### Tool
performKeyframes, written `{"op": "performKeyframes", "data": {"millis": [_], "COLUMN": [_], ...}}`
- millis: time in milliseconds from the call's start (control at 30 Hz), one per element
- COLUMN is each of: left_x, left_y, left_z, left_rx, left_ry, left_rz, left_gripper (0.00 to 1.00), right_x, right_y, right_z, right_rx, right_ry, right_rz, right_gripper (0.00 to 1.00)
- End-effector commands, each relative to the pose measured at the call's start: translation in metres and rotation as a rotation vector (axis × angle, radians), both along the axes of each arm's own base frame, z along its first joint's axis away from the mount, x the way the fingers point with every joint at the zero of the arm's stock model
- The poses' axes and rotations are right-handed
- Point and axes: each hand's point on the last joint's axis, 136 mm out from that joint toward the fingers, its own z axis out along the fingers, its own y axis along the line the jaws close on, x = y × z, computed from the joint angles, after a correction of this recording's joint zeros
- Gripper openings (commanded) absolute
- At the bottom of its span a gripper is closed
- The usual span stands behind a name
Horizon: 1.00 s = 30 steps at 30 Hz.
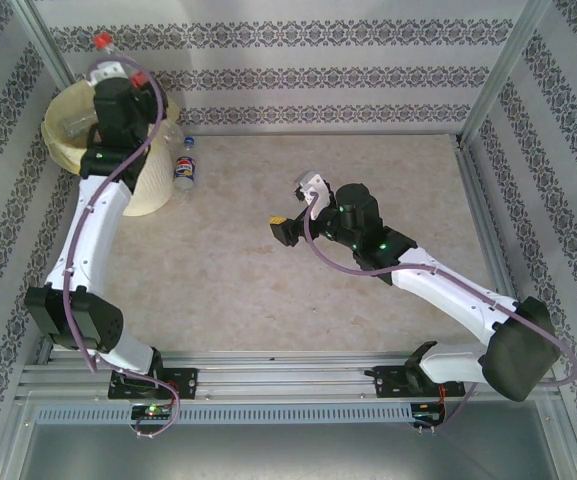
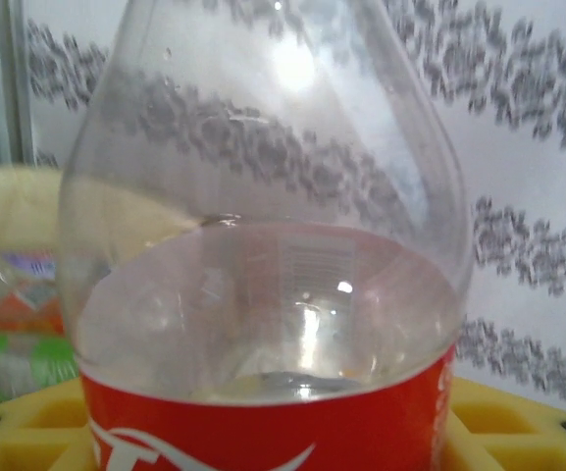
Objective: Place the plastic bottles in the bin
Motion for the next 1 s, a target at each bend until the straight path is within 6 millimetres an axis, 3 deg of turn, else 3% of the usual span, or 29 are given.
{"op": "performKeyframes", "data": {"millis": [0,200,367,467,600,800,967], "left_x": [0.016,0.039,0.049,0.058,0.056,0.054,0.063], "left_y": [0.011,0.047,0.083,0.094,0.103,0.113,0.118], "left_z": [0.019,0.020,0.017,-0.004,-0.039,-0.067,-0.095], "left_rx": [0.079,0.174,0.148,0.119,0.087,0.048,0.023], "left_ry": [-0.021,0.035,0.063,0.151,0.293,0.373,0.431], "left_rz": [-0.028,0.032,0.085,0.076,0.087,0.081,0.058], "left_gripper": [0.56,0.56,0.56,0.56,0.56,0.57,0.65], "right_x": [0.000,-0.001,-0.002,-0.003,-0.003,-0.004,-0.004], "right_y": [0.005,0.001,-0.001,-0.003,-0.006,-0.006,-0.007], "right_z": [0.010,0.008,0.007,0.005,0.004,0.001,-0.001], "right_rx": [0.004,-0.012,-0.012,-0.012,-0.016,-0.035,-0.038], "right_ry": [-0.020,-0.020,-0.015,-0.013,-0.013,-0.012,-0.009], "right_rz": [0.015,0.004,-0.004,-0.013,-0.023,-0.018,-0.020], "right_gripper": [0.98,0.98,0.98,0.98,0.98,0.98,0.98]}}
